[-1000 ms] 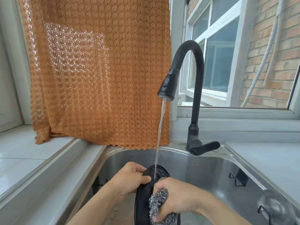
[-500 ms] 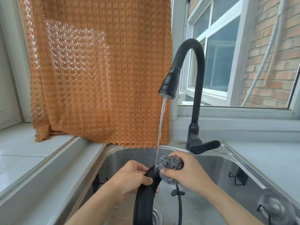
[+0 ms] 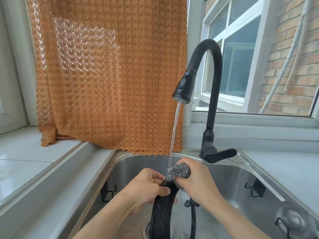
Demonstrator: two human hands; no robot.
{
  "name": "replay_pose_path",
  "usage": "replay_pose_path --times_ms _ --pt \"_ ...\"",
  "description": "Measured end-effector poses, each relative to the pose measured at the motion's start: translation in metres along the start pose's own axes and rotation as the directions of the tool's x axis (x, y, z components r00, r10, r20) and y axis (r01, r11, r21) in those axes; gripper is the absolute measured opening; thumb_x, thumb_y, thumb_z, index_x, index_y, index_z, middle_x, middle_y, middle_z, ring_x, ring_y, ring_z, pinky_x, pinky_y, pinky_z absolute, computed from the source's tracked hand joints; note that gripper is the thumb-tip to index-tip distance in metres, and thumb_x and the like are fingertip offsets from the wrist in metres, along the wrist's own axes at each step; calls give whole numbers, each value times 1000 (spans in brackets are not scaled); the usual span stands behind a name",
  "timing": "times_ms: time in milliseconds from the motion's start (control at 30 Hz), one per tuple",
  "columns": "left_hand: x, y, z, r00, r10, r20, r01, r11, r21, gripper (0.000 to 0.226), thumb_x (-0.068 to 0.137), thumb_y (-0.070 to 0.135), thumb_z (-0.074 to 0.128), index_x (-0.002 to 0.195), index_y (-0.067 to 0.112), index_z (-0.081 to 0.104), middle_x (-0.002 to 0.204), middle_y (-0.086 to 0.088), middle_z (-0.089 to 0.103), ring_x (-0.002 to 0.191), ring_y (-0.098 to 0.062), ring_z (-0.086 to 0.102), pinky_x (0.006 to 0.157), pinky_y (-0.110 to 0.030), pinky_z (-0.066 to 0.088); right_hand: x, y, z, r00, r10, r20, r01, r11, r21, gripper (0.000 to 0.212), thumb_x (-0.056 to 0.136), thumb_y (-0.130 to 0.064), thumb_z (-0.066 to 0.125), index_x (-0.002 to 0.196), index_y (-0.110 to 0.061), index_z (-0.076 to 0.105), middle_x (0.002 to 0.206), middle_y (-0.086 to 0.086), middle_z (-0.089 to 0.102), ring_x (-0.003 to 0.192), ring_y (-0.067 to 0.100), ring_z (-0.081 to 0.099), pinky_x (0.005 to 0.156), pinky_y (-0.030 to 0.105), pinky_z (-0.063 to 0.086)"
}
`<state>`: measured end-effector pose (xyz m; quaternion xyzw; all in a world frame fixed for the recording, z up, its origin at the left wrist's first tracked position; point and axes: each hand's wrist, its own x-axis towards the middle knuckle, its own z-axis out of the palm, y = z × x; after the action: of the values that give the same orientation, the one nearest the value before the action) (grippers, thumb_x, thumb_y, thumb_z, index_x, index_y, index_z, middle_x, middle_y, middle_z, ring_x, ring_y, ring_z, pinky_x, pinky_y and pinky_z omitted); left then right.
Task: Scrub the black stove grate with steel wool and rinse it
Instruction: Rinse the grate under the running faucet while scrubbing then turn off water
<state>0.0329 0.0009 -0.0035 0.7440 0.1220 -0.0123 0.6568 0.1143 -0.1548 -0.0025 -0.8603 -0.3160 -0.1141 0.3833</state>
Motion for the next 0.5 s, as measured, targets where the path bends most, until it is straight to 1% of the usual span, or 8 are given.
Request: replay_pose_path --times_ms 100,133,233,267,333,400,467,500 --pt "-3 1 1 1000 -11 4 11 1000 21 29 90 -10 67 117 -10 58 95 -22 78 85 -34 78 53 -29 59 1 0 0 999 27 19 -26 999 -44 21 78 -18 79 84 -29 63 79 -10 67 74 0 62 59 18 48" --pt "-4 2 1 1000 -13 10 13 1000 23 28 90 -10 67 117 -10 59 95 -22 78 85 -32 78 50 -27 57 0 0 0 999 33 33 -31 997 -73 21 79 -18 78 87 -30 62 81 -10 66 75 1 61 59 20 49" --pt "-4 3 5 1000 -19 7 19 999 37 22 90 -12 64 112 -13 63 94 -22 78 86 -32 78 49 -26 57 -4 -4 -2 996 30 89 -16 988 -152 23 83 -16 72 95 -26 56 94 -9 60 84 8 57 68 26 44" --pt "-5 3 5 1000 -19 -11 20 999 38 22 90 -14 63 111 -15 64 93 -23 78 84 -32 78 46 -23 54 -5 -7 -2 993 20 114 1 984 -179 23 84 -14 70 97 -24 54 98 -8 57 88 11 55 70 27 42" --pt "-7 4 5 999 -19 -42 22 998 53 21 89 -15 62 110 -16 65 90 -23 77 68 -23 76 39 -16 44 -5 -10 -2 988 -8 152 46 969 -243 24 85 -12 68 98 -23 51 102 -6 52 93 15 52 74 29 42" --pt "-9 5 4 999 -23 -50 26 997 73 19 89 -15 61 107 -14 68 89 -23 77 57 -15 71 39 -14 42 -5 -11 -2 982 -11 189 66 955 -288 24 86 -13 67 95 -25 47 101 -7 48 95 17 52 73 29 40" --pt "-10 6 5 998 -33 -49 37 996 80 15 89 -14 62 99 -8 71 88 -21 78 57 -15 71 39 -14 42 -7 -12 -4 974 8 226 65 948 -311 25 85 -13 67 93 -25 46 99 -7 46 95 18 54 71 29 38" --pt "-10 7 6 998 -39 -53 43 996 81 15 88 -15 62 94 -4 71 86 -21 78 56 -14 71 38 -13 40 -7 -12 -7 967 39 252 44 949 -314 24 83 -13 68 93 -24 48 98 -7 48 94 19 57 71 29 42"
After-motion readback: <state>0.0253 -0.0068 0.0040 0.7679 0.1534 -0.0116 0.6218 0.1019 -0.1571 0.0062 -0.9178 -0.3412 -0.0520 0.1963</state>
